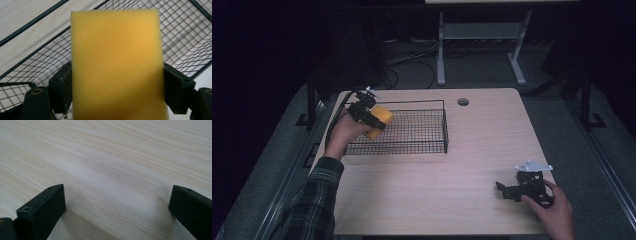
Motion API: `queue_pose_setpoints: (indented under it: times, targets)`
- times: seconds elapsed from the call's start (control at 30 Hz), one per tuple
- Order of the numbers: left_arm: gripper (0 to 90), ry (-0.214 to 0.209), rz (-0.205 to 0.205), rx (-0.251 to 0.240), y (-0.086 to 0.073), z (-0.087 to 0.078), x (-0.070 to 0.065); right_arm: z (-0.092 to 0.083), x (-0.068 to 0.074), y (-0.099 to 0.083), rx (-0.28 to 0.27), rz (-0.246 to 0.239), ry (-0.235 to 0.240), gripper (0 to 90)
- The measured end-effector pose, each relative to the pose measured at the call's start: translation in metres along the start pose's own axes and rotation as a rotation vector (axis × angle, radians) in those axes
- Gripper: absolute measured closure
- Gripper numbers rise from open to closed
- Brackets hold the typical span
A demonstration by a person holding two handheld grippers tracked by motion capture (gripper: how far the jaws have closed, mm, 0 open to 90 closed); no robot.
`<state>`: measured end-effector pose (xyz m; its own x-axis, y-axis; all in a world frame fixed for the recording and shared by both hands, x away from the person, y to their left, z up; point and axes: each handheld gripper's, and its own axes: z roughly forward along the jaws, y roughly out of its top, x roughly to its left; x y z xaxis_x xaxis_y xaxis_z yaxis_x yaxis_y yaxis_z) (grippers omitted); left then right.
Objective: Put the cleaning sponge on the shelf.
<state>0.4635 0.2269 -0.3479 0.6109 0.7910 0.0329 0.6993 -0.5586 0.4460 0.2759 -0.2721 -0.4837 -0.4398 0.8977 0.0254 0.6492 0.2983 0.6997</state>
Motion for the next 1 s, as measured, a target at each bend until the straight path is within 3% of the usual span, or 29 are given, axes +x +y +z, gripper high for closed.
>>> queue_pose_setpoints:
  times: [0.5,1.0]
  targets:
    - [22.8,0.031,-0.05,-0.002,-0.02,0.017,0.033,0.0,0.0,0.0,0.0,0.002,0.001,0.1]
    - [22.7,0.031,-0.084,0.036,-0.034,0.042,0.047,0.0,0.0,0.0,0.0,0.002,0.001,0.1]
